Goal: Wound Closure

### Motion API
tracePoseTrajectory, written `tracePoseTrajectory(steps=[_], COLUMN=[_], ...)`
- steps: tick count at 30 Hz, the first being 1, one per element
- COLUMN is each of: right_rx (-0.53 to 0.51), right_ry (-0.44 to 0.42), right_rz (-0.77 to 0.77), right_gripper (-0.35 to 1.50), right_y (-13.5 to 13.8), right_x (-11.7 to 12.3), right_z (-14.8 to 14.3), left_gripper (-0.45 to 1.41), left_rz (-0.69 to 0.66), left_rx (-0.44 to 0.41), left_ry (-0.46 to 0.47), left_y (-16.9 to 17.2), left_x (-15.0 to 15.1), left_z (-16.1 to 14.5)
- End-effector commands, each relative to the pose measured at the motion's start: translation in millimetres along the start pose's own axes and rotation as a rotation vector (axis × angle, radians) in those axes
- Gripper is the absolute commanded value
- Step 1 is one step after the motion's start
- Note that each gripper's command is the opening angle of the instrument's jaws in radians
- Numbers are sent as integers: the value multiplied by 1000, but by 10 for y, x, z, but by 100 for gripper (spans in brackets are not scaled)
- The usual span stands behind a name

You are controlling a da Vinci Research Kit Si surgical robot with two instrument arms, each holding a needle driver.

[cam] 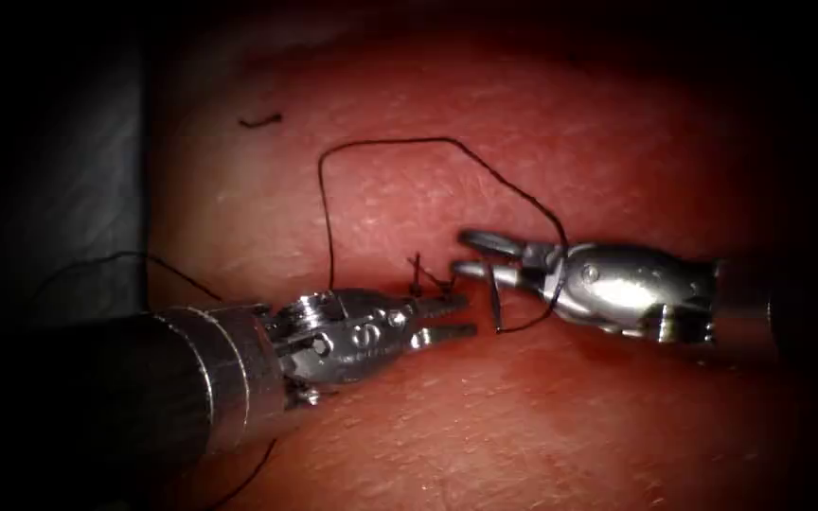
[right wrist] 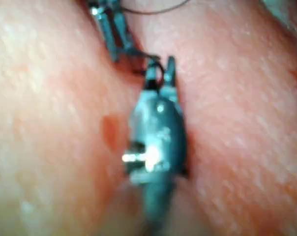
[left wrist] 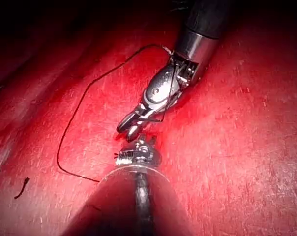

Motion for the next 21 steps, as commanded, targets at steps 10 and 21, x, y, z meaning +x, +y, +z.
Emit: tracePoseTrajectory(steps=[10,21], right_rx=[63,111], right_ry=[-41,-70], right_rz=[30,64], right_gripper=[-35,-35], right_y=[-23,-29], right_x=[-15,-23], right_z=[20,20], left_gripper=[-15,-15], left_rz=[1,2], left_rx=[-4,-8], left_ry=[1,3], left_y=[2,1], left_x=[-3,-4], left_z=[7,5])
